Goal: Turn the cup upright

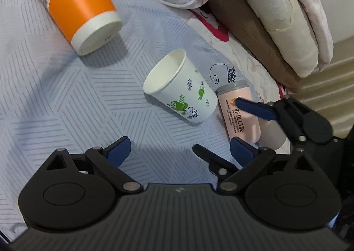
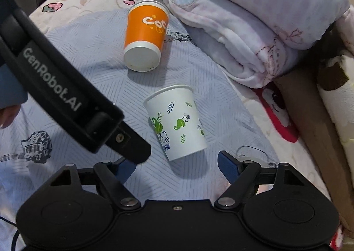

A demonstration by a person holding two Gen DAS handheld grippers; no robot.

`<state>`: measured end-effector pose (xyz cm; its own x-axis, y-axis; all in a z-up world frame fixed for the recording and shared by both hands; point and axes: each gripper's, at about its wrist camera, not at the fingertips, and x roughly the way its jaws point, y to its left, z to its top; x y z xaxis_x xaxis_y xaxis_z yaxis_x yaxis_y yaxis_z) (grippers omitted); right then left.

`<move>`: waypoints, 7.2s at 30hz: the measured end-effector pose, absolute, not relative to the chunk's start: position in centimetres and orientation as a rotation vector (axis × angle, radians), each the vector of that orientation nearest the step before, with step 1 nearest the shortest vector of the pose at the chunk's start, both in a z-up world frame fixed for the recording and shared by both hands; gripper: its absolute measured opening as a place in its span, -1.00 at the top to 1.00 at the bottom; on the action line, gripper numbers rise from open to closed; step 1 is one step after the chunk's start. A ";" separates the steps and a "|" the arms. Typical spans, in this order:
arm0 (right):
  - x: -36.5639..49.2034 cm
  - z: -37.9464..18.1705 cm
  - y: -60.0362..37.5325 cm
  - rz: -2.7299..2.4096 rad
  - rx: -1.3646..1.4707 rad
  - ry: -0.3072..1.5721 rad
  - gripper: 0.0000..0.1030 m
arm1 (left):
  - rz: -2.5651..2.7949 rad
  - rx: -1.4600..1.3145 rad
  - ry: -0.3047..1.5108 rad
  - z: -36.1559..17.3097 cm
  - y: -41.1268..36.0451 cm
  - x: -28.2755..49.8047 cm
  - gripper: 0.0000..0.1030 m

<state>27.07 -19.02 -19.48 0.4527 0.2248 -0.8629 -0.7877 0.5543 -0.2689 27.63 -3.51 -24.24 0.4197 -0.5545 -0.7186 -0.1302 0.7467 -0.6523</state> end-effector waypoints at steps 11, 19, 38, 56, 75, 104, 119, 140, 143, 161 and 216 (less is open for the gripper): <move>28.2 -22.3 -18.3 0.677 -0.886 0.820 -0.54 | -0.290 -0.724 1.033 -25.2 -3.7 27.9 -0.46; 29.2 -23.3 -17.8 0.710 -0.899 0.817 -0.31 | -0.268 -0.794 1.035 -26.4 -2.1 28.7 -0.33; 29.7 -22.1 -18.1 0.504 -0.489 1.046 -0.20 | -0.376 -0.803 0.988 -25.9 -2.5 28.1 -0.11; 28.7 -22.6 -22.1 0.336 0.087 1.251 -0.20 | -0.412 -0.775 1.061 -26.7 -2.5 28.4 -0.13; 26.1 -21.1 -20.4 0.416 0.058 1.205 -0.31 | -0.466 -0.684 1.107 -26.6 -2.5 28.5 -0.11; 25.5 -21.5 -19.4 0.528 -0.149 1.000 -0.31 | -0.615 -0.396 0.942 -23.6 -4.5 27.6 -0.11; 22.1 -22.8 -18.6 0.407 -0.379 0.498 -0.25 | -0.613 -0.213 0.676 -22.6 -6.3 25.4 -0.09; 22.5 -26.0 -20.3 0.393 -0.309 0.507 -0.25 | -0.620 -0.191 0.766 -24.6 -8.3 25.7 -0.16; 22.3 -26.1 -20.4 0.379 -0.284 0.529 -0.26 | -0.621 -0.213 0.782 -24.7 -8.1 25.8 -0.22; 19.4 -24.9 -22.4 0.356 -0.131 0.634 -0.52 | -0.529 -0.189 0.928 -23.8 -7.1 23.5 -0.29; -0.6 -2.4 -25.4 -0.091 -0.057 0.652 -0.94 | -0.034 0.075 0.885 -2.3 -2.6 4.5 -0.91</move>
